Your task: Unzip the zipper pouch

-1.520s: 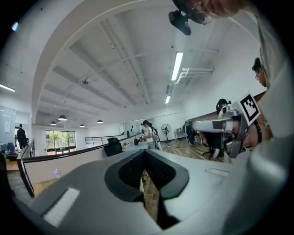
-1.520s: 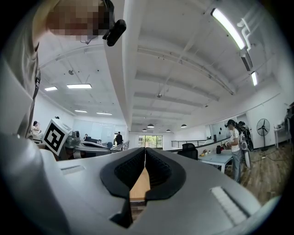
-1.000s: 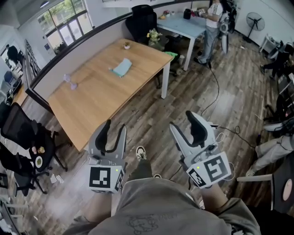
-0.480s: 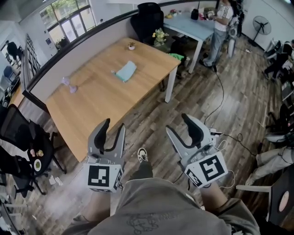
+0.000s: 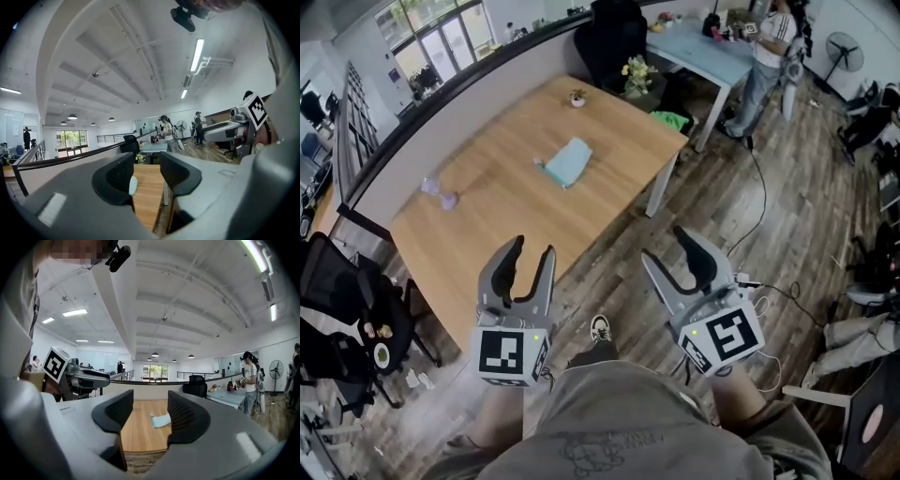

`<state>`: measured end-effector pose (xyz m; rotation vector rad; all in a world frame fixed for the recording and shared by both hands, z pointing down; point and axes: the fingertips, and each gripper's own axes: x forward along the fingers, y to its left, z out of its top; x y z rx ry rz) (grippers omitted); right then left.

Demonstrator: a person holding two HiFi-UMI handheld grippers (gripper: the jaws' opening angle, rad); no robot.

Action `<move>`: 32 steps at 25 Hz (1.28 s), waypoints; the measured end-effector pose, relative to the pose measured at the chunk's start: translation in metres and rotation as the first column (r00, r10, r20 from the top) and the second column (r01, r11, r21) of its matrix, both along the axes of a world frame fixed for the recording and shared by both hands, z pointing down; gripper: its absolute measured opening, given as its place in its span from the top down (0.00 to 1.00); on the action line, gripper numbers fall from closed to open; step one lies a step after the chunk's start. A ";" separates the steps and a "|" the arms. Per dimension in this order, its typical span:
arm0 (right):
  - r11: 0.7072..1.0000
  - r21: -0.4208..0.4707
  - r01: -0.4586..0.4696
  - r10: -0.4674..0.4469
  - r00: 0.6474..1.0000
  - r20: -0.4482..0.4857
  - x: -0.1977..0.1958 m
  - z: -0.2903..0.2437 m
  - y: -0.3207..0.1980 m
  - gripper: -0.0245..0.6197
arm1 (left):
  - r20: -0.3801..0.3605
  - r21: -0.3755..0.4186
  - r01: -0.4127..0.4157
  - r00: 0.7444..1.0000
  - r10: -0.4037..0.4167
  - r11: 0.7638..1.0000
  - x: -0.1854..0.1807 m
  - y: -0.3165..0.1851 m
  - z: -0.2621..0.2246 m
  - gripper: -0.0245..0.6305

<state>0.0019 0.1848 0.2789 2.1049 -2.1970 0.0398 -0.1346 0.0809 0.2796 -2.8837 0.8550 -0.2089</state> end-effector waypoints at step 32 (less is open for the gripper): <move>0.981 -0.032 0.192 -0.192 0.981 -0.009 0.108 0.020 -0.267 0.63 | 0.021 -0.039 0.213 0.977 -0.212 0.976 0.066 -0.219 0.032 0.71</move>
